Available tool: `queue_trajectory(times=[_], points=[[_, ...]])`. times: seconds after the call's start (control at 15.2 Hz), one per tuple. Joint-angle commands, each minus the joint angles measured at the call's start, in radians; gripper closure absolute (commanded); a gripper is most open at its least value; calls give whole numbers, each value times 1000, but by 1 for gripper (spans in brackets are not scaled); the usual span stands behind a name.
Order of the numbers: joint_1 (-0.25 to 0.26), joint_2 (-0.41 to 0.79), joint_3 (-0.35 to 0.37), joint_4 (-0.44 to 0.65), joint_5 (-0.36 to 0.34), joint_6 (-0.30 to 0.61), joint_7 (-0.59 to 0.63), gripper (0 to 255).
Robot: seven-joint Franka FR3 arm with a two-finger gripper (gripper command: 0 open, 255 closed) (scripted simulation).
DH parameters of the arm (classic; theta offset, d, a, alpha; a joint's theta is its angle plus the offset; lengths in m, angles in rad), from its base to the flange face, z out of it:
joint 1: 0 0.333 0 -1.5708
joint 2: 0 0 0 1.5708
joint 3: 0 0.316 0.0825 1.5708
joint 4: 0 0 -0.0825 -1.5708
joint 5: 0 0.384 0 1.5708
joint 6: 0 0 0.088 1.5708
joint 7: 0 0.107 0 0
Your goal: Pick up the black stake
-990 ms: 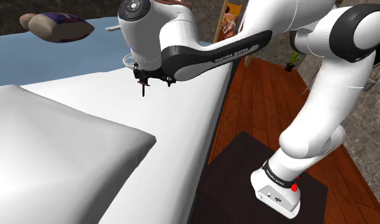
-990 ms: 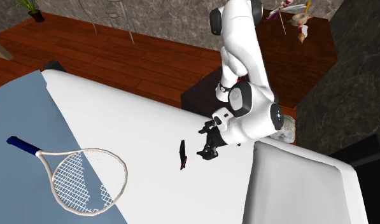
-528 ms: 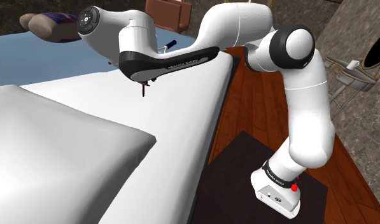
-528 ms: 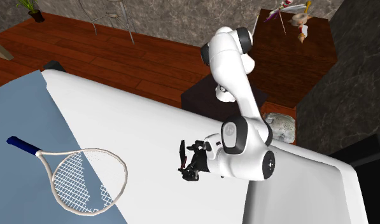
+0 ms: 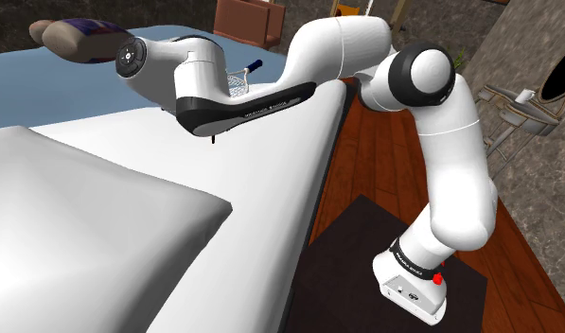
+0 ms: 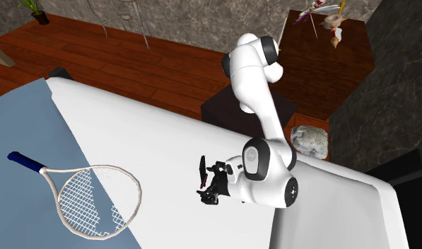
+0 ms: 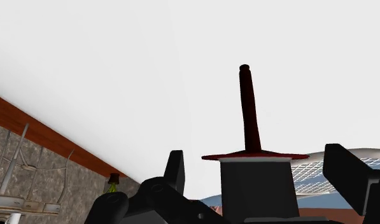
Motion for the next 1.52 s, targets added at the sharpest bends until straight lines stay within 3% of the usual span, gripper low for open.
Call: queue_trajectory(times=[0.0,0.07,0.66,1.45], points=[[2,5,-2,1,-3,3,4,0],[2,5,-2,-1,-2,3,5,255],[2,5,-2,1,-3,3,4,255],[22,-39,13,93,14,-73,-88,255]])
